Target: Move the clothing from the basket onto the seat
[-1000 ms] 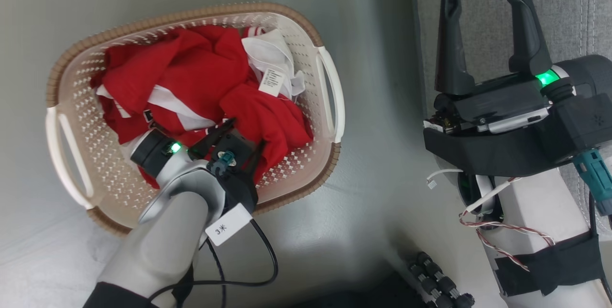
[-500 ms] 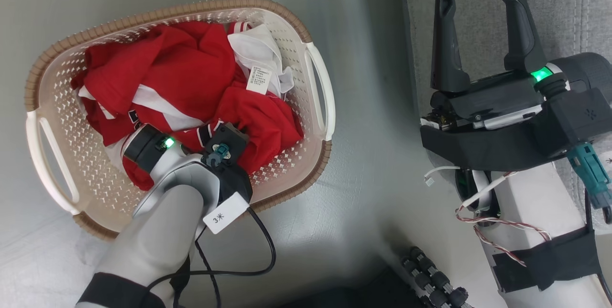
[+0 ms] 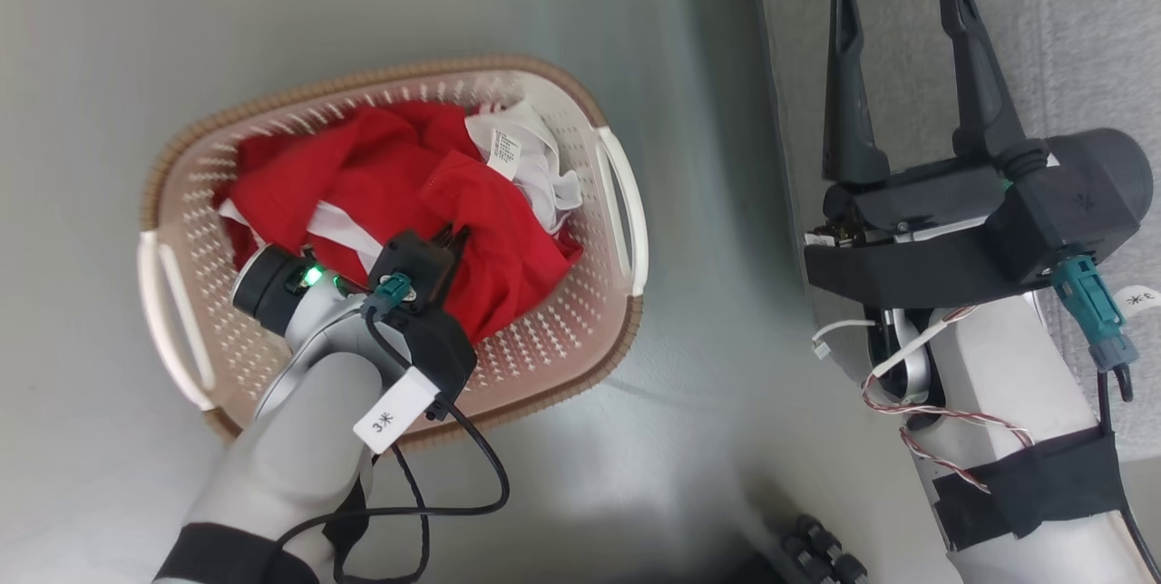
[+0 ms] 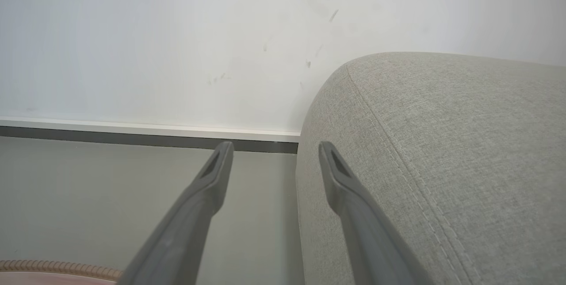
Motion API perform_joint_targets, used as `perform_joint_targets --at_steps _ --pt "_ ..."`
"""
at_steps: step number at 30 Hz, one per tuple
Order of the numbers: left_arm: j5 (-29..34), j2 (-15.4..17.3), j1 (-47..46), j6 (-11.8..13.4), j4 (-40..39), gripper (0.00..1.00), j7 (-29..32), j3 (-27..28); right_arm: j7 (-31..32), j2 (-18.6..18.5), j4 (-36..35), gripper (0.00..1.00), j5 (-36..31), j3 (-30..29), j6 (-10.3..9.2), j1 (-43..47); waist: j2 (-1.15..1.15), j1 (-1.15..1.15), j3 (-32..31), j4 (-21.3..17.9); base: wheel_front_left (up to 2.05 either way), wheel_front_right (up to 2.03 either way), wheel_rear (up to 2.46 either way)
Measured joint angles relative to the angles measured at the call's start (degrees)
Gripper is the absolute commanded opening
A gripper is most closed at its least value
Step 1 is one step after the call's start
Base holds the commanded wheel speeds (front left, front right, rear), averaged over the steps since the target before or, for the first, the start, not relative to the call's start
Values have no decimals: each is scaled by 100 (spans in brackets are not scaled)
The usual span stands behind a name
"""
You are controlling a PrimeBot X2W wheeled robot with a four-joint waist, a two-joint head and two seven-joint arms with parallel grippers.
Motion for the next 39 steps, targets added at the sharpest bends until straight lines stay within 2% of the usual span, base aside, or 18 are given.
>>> perform_joint_targets --at_steps 10,21,29,39 --pt "-313 -33 405 -5 -74 0 -123 51 0 -59 307 100 0 -149 0 355 0 0 -727 238 0 0 0" --pt "-843 -63 676 -8 -758 0 -153 334 1 -74 683 100 86 -226 12 819 0 -1 -1679 493 0 0 0" --pt "-1011 -51 798 -8 -1315 0 -153 434 1 -75 942 100 148 -264 119 967 -1 -1 -2324 638 0 0 0" --pt "-1071 168 791 -9 -1674 0 -153 382 1 -94 1273 100 183 -265 293 1042 -1 0 -3131 806 0 0 0"
